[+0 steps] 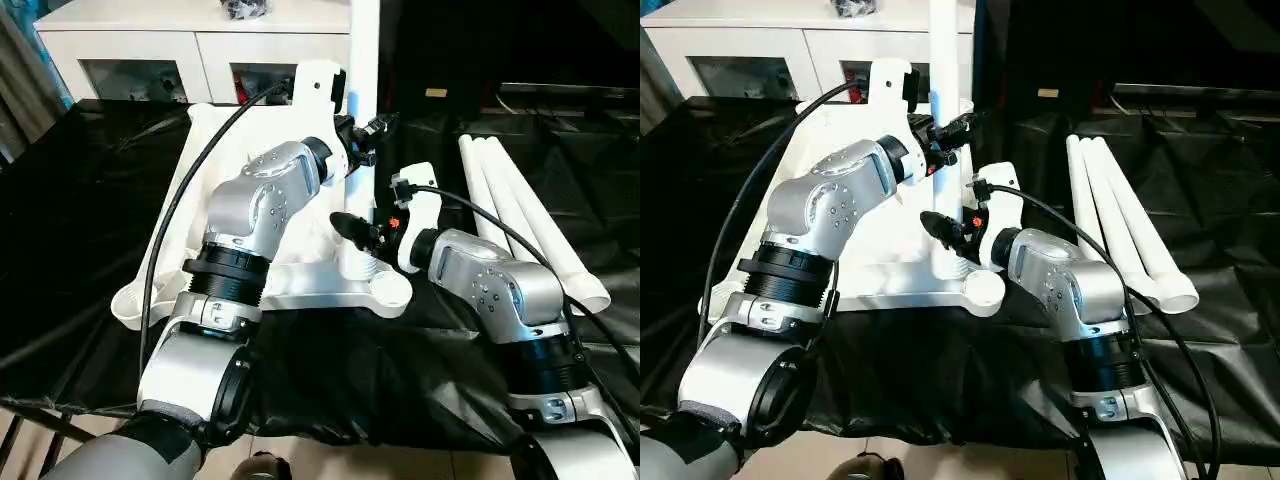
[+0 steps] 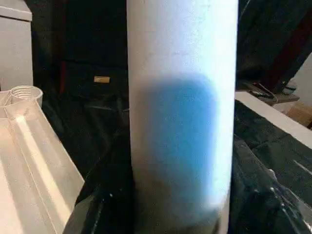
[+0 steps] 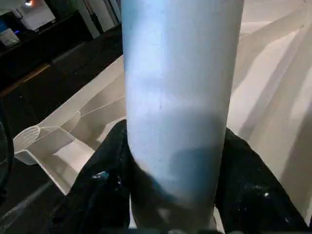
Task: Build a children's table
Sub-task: Insert table leg to table base
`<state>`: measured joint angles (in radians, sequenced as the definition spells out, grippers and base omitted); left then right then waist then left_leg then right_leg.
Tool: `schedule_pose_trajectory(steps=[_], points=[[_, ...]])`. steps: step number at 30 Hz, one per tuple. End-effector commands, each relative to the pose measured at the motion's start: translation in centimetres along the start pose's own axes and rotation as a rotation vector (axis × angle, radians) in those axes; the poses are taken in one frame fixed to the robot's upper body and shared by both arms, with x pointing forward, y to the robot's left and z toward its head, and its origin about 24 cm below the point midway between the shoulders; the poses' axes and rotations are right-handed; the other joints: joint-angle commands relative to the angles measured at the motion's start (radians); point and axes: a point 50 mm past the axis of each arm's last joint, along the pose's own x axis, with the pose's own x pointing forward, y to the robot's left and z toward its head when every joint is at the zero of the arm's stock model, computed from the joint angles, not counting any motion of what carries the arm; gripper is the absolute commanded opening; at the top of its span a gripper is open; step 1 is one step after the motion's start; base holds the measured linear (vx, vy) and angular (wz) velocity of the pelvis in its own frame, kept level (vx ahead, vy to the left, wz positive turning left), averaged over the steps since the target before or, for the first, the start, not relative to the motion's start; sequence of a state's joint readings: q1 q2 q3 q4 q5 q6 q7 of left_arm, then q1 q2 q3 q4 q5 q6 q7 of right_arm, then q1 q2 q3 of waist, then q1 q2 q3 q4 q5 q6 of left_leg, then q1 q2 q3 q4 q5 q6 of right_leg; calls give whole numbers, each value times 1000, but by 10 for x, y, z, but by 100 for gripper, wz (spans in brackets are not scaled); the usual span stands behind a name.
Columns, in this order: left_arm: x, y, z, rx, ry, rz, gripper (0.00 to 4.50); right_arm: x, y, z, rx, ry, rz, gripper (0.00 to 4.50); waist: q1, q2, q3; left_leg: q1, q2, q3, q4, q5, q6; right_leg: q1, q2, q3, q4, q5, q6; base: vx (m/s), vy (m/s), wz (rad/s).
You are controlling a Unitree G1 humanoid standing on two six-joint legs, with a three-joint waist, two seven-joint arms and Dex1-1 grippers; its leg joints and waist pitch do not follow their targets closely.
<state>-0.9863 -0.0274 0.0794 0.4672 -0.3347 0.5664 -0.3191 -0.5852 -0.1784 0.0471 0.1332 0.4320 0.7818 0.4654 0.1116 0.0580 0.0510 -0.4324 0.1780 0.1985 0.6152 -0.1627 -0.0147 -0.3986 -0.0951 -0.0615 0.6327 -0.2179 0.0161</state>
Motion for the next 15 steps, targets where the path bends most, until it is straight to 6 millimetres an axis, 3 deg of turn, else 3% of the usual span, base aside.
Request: schedule_pose_trajectory(steps=[1, 4, 5, 7, 12, 15], points=[[2, -3, 14, 43, -38, -4, 252, -3, -5, -1, 29, 4, -2, 188, -1, -7, -87, 45, 47, -30, -60, -61, 41, 52, -57, 35, -55, 136, -254, 0, 0, 0], [0, -1, 15, -15, -50, -46, 258, -7, -6, 1, 37, -24, 42, 187, 1, -8, -87, 45, 46, -29, -59, -64, 43, 52, -58, 34, -55, 136, -258, 0, 0, 0], [-1, 0, 14, -44, -48, -80, 272, -10, -5, 2, 42, -40, 77, 187, 3, 4, -88, 46, 45, -30, -57, -63, 42, 52, -59, 34, -53, 139, -261, 0, 0, 0], [-4, -2, 12, -96, -33, -165, 295, -15, -3, 5, 39, -68, 143, 187, 3, -3, -88, 44, 45, -30, -58, -65, 45, 54, -57, 33, -52, 152, -265, 0, 0, 0], [-22, -5, 6, -218, 31, -472, 297, -38, 8, 11, 5, -108, 374, 186, 7, -3, -86, 44, 46, -28, -57, -68, 66, 53, -57, 31, -50, 146, -283, 0, 0, 0], [-29, -8, 3, -237, 51, -578, 297, -46, 11, 10, -2, -91, 446, 186, 6, -1, -85, 47, 49, -28, -58, -95, 62, 53, -59, 31, -53, 107, -295, 0, 0, 0]])
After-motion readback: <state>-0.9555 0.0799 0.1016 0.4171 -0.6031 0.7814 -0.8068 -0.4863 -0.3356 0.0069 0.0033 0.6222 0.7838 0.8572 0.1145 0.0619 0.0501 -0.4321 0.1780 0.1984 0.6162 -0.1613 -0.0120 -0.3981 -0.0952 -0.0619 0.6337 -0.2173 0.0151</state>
